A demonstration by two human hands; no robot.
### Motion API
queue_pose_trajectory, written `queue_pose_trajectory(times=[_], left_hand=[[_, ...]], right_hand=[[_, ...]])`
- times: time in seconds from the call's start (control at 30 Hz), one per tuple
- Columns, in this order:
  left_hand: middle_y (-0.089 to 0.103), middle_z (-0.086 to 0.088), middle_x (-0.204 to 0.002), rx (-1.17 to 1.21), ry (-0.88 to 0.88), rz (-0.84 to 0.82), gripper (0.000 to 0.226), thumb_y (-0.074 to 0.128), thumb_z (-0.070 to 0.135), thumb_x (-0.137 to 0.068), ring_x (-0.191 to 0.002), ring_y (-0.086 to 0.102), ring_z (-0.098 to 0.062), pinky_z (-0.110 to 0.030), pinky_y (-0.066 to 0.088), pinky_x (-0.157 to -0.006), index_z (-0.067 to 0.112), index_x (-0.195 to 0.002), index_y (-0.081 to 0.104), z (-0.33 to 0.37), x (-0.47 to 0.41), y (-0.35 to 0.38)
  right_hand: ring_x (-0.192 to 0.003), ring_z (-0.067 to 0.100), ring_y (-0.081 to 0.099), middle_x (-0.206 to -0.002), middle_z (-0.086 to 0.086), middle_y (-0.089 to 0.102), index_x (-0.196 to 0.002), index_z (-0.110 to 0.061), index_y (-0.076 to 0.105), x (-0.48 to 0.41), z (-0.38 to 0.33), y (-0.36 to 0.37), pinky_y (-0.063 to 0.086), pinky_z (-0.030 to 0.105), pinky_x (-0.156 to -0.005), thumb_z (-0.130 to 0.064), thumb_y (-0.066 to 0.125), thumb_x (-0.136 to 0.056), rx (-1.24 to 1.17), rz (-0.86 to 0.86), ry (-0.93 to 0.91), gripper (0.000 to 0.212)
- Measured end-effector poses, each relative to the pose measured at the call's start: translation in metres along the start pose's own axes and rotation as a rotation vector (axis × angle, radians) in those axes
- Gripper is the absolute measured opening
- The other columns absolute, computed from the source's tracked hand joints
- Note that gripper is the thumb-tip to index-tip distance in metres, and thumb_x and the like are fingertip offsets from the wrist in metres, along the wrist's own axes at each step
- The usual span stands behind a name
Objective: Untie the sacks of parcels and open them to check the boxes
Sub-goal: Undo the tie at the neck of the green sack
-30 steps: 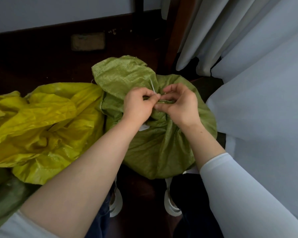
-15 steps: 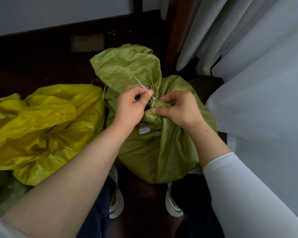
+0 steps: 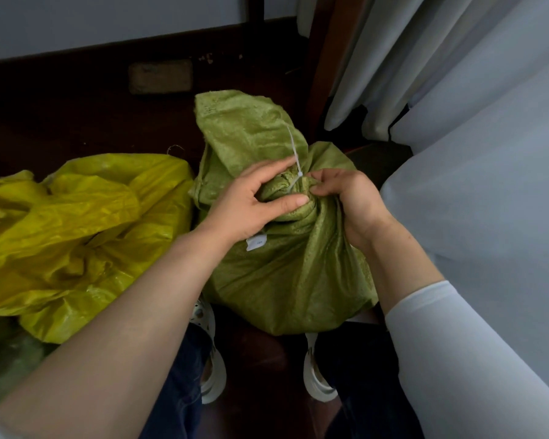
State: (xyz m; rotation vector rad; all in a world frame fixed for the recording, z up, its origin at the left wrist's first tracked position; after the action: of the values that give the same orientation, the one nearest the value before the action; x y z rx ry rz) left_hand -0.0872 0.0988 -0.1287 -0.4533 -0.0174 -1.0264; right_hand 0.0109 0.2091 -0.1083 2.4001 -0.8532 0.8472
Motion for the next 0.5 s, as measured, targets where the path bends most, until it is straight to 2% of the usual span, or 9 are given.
queue_pose_trajectory(times=[0.07, 0.13, 0.2, 0.27, 0.33, 0.43, 0.5], left_hand=[[0.055, 0.008, -0.13, -0.032, 0.007, 0.01, 0.072, 0.062, 0.075, -0.06, -0.125, 0.048, -0.009, -0.042, 0.038, -0.109, 0.046, -0.125, 0.05, -0.0015, -0.0009, 0.0016], [0.064, 0.008, -0.118, -0.011, 0.004, 0.03, 0.074, 0.061, 0.078, -0.058, -0.113, 0.058, -0.009, -0.043, 0.047, -0.099, 0.037, -0.119, 0.056, 0.0006, -0.0005, 0.0037], [0.068, 0.007, -0.108, 0.006, -0.036, 0.075, 0.076, 0.064, 0.075, -0.055, -0.103, 0.064, -0.011, -0.043, 0.051, -0.093, 0.027, -0.114, 0.06, 0.0003, 0.0002, 0.0048], [0.071, 0.001, -0.102, -0.019, -0.083, 0.117, 0.082, 0.063, 0.078, -0.051, -0.095, 0.067, -0.017, -0.045, 0.053, -0.087, 0.023, -0.111, 0.06, -0.0017, 0.0008, 0.0041], [0.072, -0.002, -0.096, -0.05, -0.106, 0.138, 0.083, 0.062, 0.08, -0.05, -0.088, 0.068, -0.02, -0.046, 0.055, -0.082, 0.021, -0.109, 0.061, -0.0026, 0.002, 0.0031], [0.07, 0.003, -0.092, -0.129, -0.114, 0.153, 0.06, 0.071, 0.062, -0.063, -0.084, 0.066, -0.016, -0.044, 0.055, -0.076, 0.02, -0.105, 0.062, 0.0028, 0.0029, 0.004], [0.069, 0.002, -0.096, -0.154, -0.117, 0.164, 0.056, 0.075, 0.053, -0.065, -0.089, 0.064, -0.015, -0.042, 0.054, -0.079, 0.019, -0.107, 0.062, 0.0057, 0.0023, 0.0047]], right_hand=[[-0.07, 0.032, 0.065, -0.082, 0.023, 0.066, -0.095, 0.007, 0.064, 0.0005, -0.0001, 0.0, 0.058, 0.04, -0.071, 0.01, 0.04, -0.078, -0.019, -0.045, -0.004, 0.029], [-0.072, 0.029, 0.066, -0.081, 0.02, 0.067, -0.092, 0.002, 0.066, 0.0007, -0.0002, 0.0001, 0.057, 0.039, -0.073, 0.003, 0.043, -0.08, -0.006, -0.06, -0.007, 0.025], [-0.08, 0.026, 0.068, -0.089, 0.016, 0.069, -0.097, -0.002, 0.066, 0.0005, -0.0011, -0.0007, 0.057, 0.037, -0.076, -0.006, 0.054, -0.081, 0.051, -0.03, -0.038, 0.021], [-0.09, 0.022, 0.067, -0.099, 0.01, 0.067, -0.108, -0.009, 0.063, -0.0012, -0.0027, -0.0045, 0.057, 0.035, -0.081, -0.009, 0.065, -0.079, 0.145, 0.026, -0.126, 0.03], [-0.096, 0.017, 0.064, -0.1, 0.002, 0.065, -0.107, -0.015, 0.064, -0.0016, -0.0046, -0.0058, 0.055, 0.034, -0.088, -0.011, 0.072, -0.076, 0.271, 0.081, -0.233, 0.033], [-0.098, 0.009, 0.06, -0.099, -0.004, 0.063, -0.096, -0.018, 0.071, 0.0, -0.0041, -0.0022, 0.051, 0.028, -0.089, -0.027, 0.079, -0.071, 0.51, 0.141, -0.33, 0.028], [-0.092, 0.008, 0.061, -0.097, 0.0, 0.065, -0.092, -0.015, 0.073, 0.001, -0.0054, -0.0003, 0.05, 0.023, -0.082, -0.023, 0.075, -0.076, 0.536, 0.156, -0.343, 0.018]])
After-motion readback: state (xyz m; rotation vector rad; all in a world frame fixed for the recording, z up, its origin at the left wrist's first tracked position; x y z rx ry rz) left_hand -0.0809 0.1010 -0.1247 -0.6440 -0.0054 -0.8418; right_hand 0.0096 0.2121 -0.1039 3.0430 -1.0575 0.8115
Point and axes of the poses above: each hand's wrist, its own x-axis away from the middle knuckle, its own y-axis out of the palm, z = x × y, the point moved 3 cm from there along -x, towards the middle knuckle
